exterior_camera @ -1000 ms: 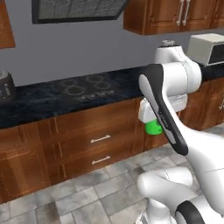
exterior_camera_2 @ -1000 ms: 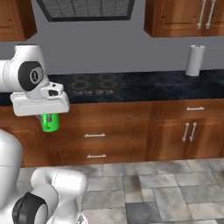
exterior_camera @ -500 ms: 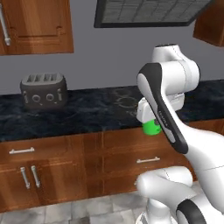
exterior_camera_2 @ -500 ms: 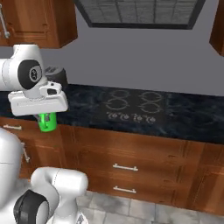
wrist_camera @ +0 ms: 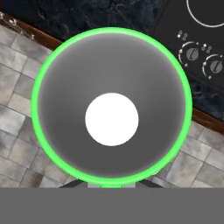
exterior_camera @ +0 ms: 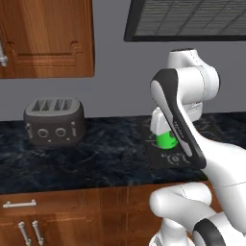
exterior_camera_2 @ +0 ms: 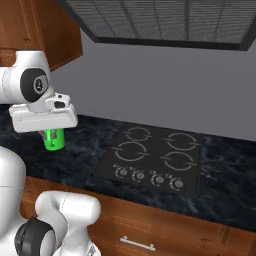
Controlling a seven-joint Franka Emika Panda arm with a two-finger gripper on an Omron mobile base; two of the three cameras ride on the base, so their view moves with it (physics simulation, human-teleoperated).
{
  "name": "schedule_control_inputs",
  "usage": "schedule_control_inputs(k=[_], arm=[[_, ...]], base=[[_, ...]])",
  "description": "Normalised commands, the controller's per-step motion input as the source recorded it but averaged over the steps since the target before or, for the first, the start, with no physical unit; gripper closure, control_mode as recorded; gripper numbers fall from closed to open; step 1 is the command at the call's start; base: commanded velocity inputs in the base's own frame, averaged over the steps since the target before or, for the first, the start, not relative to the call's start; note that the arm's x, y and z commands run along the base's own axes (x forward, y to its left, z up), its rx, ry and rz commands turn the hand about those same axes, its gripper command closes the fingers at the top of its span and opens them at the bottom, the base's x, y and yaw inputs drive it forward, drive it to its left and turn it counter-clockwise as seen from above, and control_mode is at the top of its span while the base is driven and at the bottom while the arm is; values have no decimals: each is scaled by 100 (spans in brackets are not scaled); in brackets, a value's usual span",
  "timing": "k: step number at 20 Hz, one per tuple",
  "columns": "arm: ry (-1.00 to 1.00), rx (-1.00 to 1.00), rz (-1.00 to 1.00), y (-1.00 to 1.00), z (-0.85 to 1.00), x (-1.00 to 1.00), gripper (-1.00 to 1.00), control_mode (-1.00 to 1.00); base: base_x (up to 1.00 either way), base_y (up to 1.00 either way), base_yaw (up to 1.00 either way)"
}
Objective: Clear the mugs and bowl far away from the sink.
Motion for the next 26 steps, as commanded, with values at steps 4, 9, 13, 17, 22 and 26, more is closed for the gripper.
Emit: schedule_control_inputs(k=[4, 9, 13, 17, 22, 26], arm=[[0, 0, 0, 0, 0, 0, 100, 100], [0, 0, 0, 0, 0, 0, 100, 100], [0, 0, 0, 0, 0, 0, 100, 100], [0, 25, 21, 0, -64, 63, 100, -100], [0, 30, 23, 0, -89, 80, 100, -100], [0, 16, 14, 0, -73, 84, 100, -100]], base=[[74, -7, 20], [28, 3, 1], [58, 0, 24], [22, 0, 7], [0, 0, 0], [0, 0, 0]])
